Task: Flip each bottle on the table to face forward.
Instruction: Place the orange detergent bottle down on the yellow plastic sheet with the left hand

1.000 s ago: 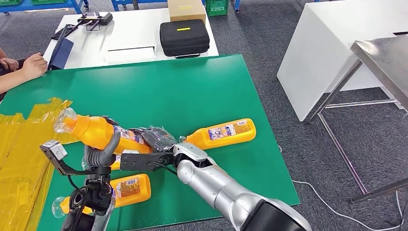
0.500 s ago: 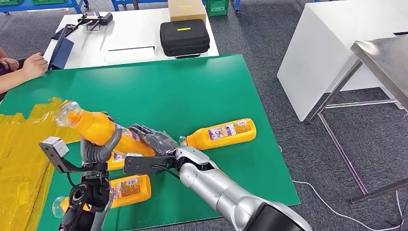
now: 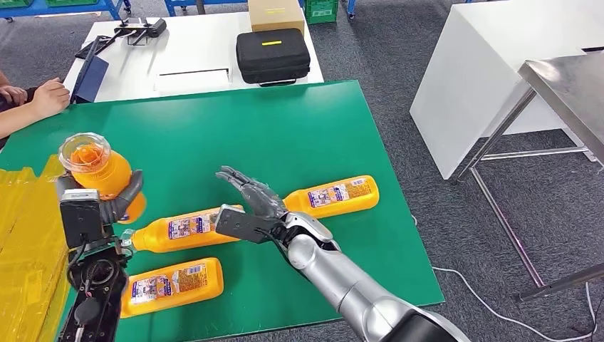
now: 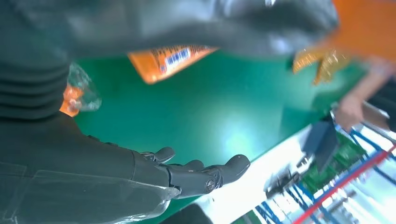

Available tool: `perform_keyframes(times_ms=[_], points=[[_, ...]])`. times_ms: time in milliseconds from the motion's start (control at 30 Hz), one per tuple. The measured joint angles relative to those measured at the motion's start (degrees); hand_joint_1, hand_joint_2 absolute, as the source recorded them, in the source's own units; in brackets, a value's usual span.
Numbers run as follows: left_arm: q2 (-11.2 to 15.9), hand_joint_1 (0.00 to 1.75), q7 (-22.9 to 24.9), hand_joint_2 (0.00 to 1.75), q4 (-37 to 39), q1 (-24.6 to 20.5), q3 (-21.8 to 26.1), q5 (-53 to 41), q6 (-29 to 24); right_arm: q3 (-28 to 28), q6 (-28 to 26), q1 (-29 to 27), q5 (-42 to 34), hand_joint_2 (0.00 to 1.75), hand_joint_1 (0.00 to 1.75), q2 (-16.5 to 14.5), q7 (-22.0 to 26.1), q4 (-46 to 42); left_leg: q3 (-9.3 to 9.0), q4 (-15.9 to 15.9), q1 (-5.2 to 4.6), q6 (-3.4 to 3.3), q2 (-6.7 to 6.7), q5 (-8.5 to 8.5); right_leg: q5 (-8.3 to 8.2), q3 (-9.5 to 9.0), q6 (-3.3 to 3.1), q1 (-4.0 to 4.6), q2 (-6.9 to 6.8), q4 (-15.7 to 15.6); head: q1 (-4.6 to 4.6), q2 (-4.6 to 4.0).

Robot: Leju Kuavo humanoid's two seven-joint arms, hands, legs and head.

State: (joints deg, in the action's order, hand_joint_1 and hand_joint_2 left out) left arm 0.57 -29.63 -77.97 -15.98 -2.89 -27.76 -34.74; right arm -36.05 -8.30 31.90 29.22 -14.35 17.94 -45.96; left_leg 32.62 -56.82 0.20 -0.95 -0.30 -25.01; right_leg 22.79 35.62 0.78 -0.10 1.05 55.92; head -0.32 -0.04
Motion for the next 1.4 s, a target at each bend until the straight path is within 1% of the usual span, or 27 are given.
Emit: perform_keyframes(times_ms=[33, 100, 200, 267, 300, 367, 433, 467, 600, 733, 867, 933, 1000, 1100, 1300, 1400], points=[[0.3, 1.75, 0.1, 1.75, 0.0, -0.4, 1.3, -6.9, -2.2, 0.5, 0.6, -0.3, -0.2, 0.0, 0.0, 0.3, 0.2, -0.9, 0.0, 0.0, 0.0, 0.0, 0.0, 0.0, 0.0, 0.0, 0.0, 0.0, 0.0, 0.0, -0.01, 0.0], [0.6, 1.75, -0.3, 1.75, 0.3, -1.4, 5.2, -20.8, -4.6, 0.9, 1.9, -0.9, -0.3, 0.0, 0.0, 0.6, 0.4, -2.4, 0.0, 0.0, 0.01, 0.0, 0.0, 0.0, 0.0, 0.0, 0.0, 0.01, 0.0, 0.0, -0.01, 0.0], [0.6, 1.75, -2.3, 1.75, 1.8, -3.5, 12.7, -37.7, -5.1, 1.0, 2.9, -1.3, -0.5, 0.0, 0.0, 0.7, 0.6, -3.4, -0.01, 0.0, 0.04, 0.01, 0.03, 0.01, 0.0, 0.0, -0.01, 0.02, 0.01, 0.0, 0.0, 0.0], [1.0, 1.75, -2.1, 1.75, 3.3, -4.9, 17.3, -47.1, -5.2, 1.0, 3.1, -1.4, -1.0, 0.0, 0.0, 0.7, 0.8, -3.6, -0.02, 0.0, 0.04, 0.03, 0.06, 0.02, -0.01, 0.0, -0.01, 0.02, 0.06, 0.0, 0.0, 0.0], [1.5, 1.75, -1.2, 1.75, 4.2, -5.4, 19.0, -51.0, -5.2, 1.0, 3.2, -1.5, -1.2, 0.0, 0.0, 0.7, 1.0, -3.6, -0.03, 0.0, 0.04, 0.04, 0.07, 0.03, -0.01, 0.01, -0.01, 0.02, 0.09, 0.0, 0.0, 0.0], [2.8, 1.75, 1.0, 1.75, 5.8, -6.0, 21.3, -55.5, -5.2, 1.0, 3.3, -1.5, -1.5, 0.0, 0.0, 0.8, 1.3, -3.6, -0.04, 0.0, 0.04, 0.07, 0.08, 0.04, -0.01, 0.03, -0.02, 0.03, 0.13, 0.0, -0.01, 0.0], [4.2, 1.75, 4.0, 1.75, 7.3, -6.4, 22.2, -57.4, -5.3, 0.9, 3.3, -1.6, -2.1, 0.0, 0.0, 0.8, 1.7, -3.6, -0.02, 0.0, 0.04, 0.08, 0.05, 0.05, -0.01, 0.04, -0.02, 0.03, 0.11, 0.0, 0.0, 0.0], [5.1, 1.75, 6.2, 1.75, 8.3, -6.5, 22.2, -58.1, -5.3, 0.9, 3.3, -1.6, -2.5, 0.0, 0.0, 0.9, 2.0, -3.6, -0.02, 0.0, 0.04, 0.08, 0.04, 0.06, -0.01, 0.04, -0.02, 0.04, 0.1, 0.0, 0.01, 0.0], [10.6, 1.75, 17.2, 1.75, 13.8, -6.8, 19.0, -60.4, -5.2, 0.6, 4.0, -1.6, -3.4, 0.0, 0.0, 1.1, 2.5, -3.6, -0.01, 0.0, 0.05, 0.1, 0.11, 0.05, -0.01, 0.08, -0.02, 0.04, 0.2, 0.0, -0.01, 0.0], [16.3, 1.75, 23.8, 1.75, 21.6, -8.6, 15.0, -61.7, -4.8, 0.5, 5.8, -1.6, -3.0, 0.0, 0.0, 1.2, 2.6, -3.7, 0.0, 0.0, 0.04, 0.11, 0.1, 0.06, -0.01, 0.09, -0.03, 0.04, 0.19, 0.0, 0.01, 0.0], [21.4, 1.75, 29.0, 1.75, 32.9, -12.2, 8.3, -60.9, -5.0, 0.2, 6.9, -1.7, -3.8, 0.0, 0.0, 1.4, 2.6, -4.2, -0.01, 0.0, 0.04, 0.13, 0.1, 0.08, -0.01, 0.09, -0.03, 0.03, 0.2, 0.0, 0.0, 0.0], [23.4, 1.75, 30.5, 1.75, 38.5, -14.2, 4.2, -59.5, -5.0, -0.2, 7.2, -1.7, -4.3, 0.0, 0.0, 1.6, 2.4, -4.7, -0.01, 0.0, 0.04, 0.14, 0.11, 0.08, -0.02, 0.09, -0.03, 0.03, 0.2, 0.0, 0.0, 0.0], [25.1, 1.75, 31.0, 1.75, 42.7, -15.7, 1.0, -58.8, -5.1, -0.6, 7.3, -1.8, -4.6, 0.0, 0.0, 1.7, 2.4, -5.1, 0.0, 0.0, 0.04, 0.14, 0.11, 0.08, -0.02, 0.09, -0.04, 0.03, 0.21, 0.0, 0.01, 0.0], [26.6, 1.75, 31.1, 1.75, 48.6, -17.6, -2.2, -59.5, -4.4, -1.0, 7.3, -1.9, -4.9, 0.0, 0.0, 1.9, 2.4, -5.6, 0.0, 0.0, 0.04, 0.14, 0.1, 0.08, -0.02, 0.09, -0.04, 0.03, 0.21, 0.1, 0.0, 0.0], [28.2, 1.75, 31.4, 1.75, 56.7, -19.5, -5.3, -60.6, 1.5, -2.4, 8.0, -2.0, -5.6, 0.0, 0.0, 2.1, 2.1, -6.8, 0.02, 0.0, 0.04, 0.15, 0.1, 0.07, -0.01, 0.11, -0.04, 0.03, 0.2, 0.0, 0.01, 0.0], [28.5, 1.75, 31.2, 1.75, 58.8, -19.6, -5.9, -60.5, 2.6, -2.9, 8.2, -2.0, -5.9, 0.0, 0.0, 2.1, 2.0, -7.2, 0.03, 0.0, 0.04, 0.15, 0.1, 0.07, -0.01, 0.11, -0.04, 0.03, 0.2, 0.0, 0.01, 0.0]])
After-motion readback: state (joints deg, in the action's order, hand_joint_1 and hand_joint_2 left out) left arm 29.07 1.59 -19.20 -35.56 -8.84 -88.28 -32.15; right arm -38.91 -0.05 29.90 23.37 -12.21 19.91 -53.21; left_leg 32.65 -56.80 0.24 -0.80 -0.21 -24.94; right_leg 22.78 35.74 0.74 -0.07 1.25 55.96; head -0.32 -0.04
